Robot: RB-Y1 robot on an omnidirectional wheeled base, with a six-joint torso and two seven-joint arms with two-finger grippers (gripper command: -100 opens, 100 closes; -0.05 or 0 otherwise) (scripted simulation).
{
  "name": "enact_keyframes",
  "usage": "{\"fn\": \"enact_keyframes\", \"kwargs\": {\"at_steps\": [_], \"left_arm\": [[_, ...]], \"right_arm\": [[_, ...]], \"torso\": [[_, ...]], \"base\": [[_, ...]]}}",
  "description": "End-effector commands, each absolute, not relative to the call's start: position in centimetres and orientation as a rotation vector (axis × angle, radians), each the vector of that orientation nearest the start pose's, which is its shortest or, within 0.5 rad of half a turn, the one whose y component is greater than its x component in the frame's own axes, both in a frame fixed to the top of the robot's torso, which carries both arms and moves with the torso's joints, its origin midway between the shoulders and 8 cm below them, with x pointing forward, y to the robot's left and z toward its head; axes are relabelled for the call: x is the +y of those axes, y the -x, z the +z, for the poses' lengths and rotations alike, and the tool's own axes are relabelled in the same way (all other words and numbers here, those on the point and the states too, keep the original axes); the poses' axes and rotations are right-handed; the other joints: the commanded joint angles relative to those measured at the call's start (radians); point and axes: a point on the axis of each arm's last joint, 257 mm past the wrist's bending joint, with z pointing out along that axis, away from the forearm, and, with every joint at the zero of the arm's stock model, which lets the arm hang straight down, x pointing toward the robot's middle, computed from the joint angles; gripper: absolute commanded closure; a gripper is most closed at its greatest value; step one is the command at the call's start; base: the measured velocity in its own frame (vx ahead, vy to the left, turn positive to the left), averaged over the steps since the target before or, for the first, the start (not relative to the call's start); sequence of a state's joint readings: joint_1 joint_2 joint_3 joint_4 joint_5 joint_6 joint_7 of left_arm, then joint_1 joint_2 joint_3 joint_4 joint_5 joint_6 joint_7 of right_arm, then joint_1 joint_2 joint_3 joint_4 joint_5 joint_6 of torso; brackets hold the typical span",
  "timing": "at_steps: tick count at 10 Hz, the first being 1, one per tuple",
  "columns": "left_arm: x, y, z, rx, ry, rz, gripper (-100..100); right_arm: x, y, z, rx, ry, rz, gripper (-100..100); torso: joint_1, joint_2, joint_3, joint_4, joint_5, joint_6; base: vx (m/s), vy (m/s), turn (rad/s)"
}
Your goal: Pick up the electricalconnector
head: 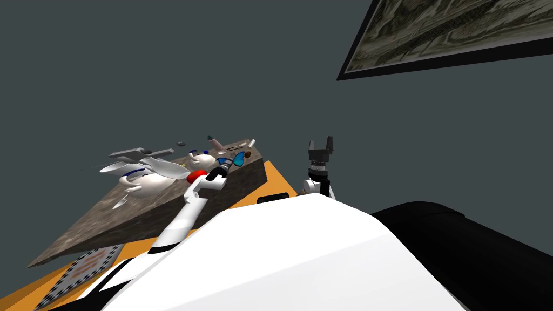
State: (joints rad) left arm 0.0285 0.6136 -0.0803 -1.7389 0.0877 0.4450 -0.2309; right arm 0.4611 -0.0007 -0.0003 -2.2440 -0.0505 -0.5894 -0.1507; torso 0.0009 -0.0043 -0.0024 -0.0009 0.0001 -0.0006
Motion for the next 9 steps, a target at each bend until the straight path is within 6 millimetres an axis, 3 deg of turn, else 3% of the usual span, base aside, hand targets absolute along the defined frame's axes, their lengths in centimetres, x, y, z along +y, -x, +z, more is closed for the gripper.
{"fn": "enact_keyframes", "kwargs": {"at_steps": [1, 5, 9], "left_arm": [[38.8, -52.2, -25.1, 1.789, 0.816, -0.413, -100], [41.3, -51.8, -27.0, 1.857, 0.835, -0.291, -100], [45.0, -50.9, -29.0, 1.931, 0.860, -0.118, -100]], "right_arm": [[-28.1, -33.7, 3.8, 0.477, -0.667, 1.507, 0], [-28.1, -33.7, 3.8, 0.477, -0.667, 1.507, 0], [-28.1, -33.7, 3.8, 0.477, -0.667, 1.507, 0]], "torso": [[0.000, 0.000, 0.000, 0.000, 0.000, 0.000], [0.000, -0.001, -0.001, 0.000, 0.000, 0.000], [0.000, -0.001, -0.001, 0.000, 0.000, 0.000]], "base": [[0.053, 0.010, -0.071], [0.079, 0.006, -0.054], [0.078, 0.008, -0.060]]}}
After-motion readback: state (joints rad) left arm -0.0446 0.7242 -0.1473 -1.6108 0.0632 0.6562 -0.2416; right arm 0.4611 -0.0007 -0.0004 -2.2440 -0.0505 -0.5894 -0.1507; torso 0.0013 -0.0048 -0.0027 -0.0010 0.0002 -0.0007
